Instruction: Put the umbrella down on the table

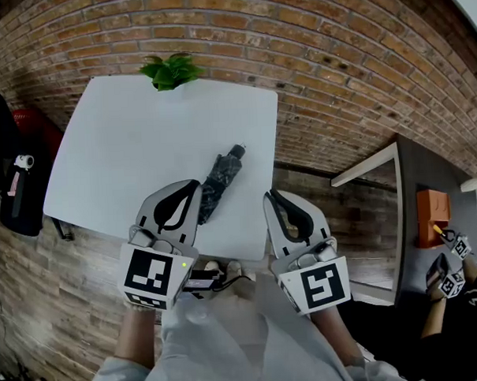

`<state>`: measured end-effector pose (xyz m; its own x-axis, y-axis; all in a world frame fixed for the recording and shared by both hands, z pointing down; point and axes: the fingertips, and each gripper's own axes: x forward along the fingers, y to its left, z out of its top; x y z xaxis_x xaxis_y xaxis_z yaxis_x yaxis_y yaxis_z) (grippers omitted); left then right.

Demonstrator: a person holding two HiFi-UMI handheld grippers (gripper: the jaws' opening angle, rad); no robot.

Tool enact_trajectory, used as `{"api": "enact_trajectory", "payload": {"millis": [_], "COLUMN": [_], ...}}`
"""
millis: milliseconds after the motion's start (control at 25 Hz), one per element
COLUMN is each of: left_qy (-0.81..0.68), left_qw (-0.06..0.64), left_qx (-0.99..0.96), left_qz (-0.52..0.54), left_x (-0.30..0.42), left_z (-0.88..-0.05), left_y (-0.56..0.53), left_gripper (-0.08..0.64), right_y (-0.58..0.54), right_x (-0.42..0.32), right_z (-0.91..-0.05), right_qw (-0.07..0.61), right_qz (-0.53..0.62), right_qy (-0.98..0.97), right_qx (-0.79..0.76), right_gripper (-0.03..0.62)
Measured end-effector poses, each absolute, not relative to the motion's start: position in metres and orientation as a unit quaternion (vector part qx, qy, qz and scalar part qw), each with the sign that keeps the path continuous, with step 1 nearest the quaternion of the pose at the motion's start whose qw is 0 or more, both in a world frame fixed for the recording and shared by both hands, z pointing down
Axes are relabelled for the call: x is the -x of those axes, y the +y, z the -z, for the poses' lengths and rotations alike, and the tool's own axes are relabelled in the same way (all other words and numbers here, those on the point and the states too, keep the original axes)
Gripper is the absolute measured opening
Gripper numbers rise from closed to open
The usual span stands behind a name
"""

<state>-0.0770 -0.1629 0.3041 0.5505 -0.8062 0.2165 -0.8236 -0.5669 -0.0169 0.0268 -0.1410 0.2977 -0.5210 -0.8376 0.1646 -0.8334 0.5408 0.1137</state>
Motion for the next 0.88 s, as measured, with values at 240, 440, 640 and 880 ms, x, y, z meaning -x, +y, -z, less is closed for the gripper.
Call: {"api": "enact_trajectory", "payload": {"millis": [240, 440, 640, 880], "left_qy": [-0.462, -0.457, -0.453, -0.451], "left_qw": [0.044, 0.044, 0.047, 0.045], "left_qx": [-0.879, -0.882, -0.883, -0.884], "left_qz": [-0.108, -0.111, -0.110, -0.118], "left_x": [0.078, 0.073, 0.070, 0.069], "left_z": [-0.310, -0.312, -0.311, -0.317], "left_y": [-0.164, -0.165, -0.167, -0.168], "left_gripper": [0.018, 0.018, 0.018, 0.018], "right_y": [-0.143, -0.145, -0.147, -0.149], "right_x": [-0.024, -0.026, -0.026, -0.027], "right_z": [-0.296, -0.295, -0.294, -0.297], "right_qw": [0.090, 0.083, 0.085, 0.088], "right_qz": [0.014, 0.018, 0.020, 0.018], "right_qy": [-0.872, -0.871, -0.870, -0.870], "right_qx": [-0.481, -0.484, -0.485, -0.485], "right_gripper": [0.052, 0.052, 0.052, 0.052]}}
